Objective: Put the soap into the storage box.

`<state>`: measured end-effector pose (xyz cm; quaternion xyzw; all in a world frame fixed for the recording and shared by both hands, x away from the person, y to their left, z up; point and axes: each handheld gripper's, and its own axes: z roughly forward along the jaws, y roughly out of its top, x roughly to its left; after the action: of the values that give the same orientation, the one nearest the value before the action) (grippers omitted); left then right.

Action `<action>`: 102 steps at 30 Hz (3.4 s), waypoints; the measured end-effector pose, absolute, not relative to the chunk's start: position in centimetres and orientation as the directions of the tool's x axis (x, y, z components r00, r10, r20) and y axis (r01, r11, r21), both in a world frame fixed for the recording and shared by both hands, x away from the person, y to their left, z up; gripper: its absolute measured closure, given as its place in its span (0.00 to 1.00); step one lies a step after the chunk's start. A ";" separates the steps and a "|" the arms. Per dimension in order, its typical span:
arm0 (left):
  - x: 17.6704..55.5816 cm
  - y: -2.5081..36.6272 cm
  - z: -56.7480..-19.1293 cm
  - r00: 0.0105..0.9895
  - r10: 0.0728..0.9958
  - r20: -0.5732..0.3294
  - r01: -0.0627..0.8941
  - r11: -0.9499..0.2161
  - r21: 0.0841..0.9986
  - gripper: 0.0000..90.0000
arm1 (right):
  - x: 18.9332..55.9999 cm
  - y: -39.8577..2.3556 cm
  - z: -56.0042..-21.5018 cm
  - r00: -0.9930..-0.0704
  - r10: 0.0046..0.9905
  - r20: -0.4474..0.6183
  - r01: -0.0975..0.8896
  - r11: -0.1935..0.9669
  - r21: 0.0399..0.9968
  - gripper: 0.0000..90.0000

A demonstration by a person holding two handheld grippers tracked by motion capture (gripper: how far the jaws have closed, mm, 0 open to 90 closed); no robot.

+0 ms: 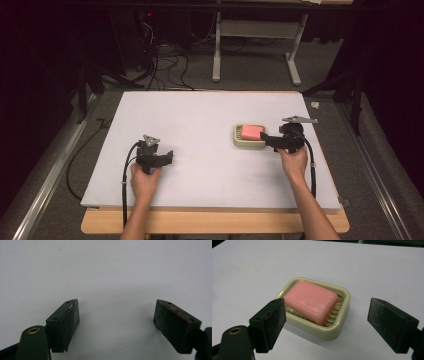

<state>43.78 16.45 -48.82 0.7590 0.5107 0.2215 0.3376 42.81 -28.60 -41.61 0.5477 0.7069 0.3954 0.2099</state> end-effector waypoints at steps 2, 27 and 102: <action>43.8 16.4 -48.8 0.380 0.925 -0.009 0.626 -0.250 0.739 0.24 | 42.6 -28.7 -41.5 -0.313 0.941 0.129 0.604 0.093 0.791 0.17; 43.8 16.4 -48.8 0.380 0.925 -0.007 0.626 -0.251 0.739 0.24 | 40.3 -30.5 -41.2 -0.325 0.934 0.151 0.563 0.063 0.824 0.18; 43.8 16.4 -48.8 0.380 0.925 -0.008 0.626 -0.251 0.738 0.24 | 34.7 -31.2 -45.2 -0.327 0.923 0.200 0.605 0.042 0.795 0.23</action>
<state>43.77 16.43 -48.82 0.7590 0.5109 0.2218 0.3372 34.65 -31.19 -45.22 0.5485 0.6968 0.4220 0.1884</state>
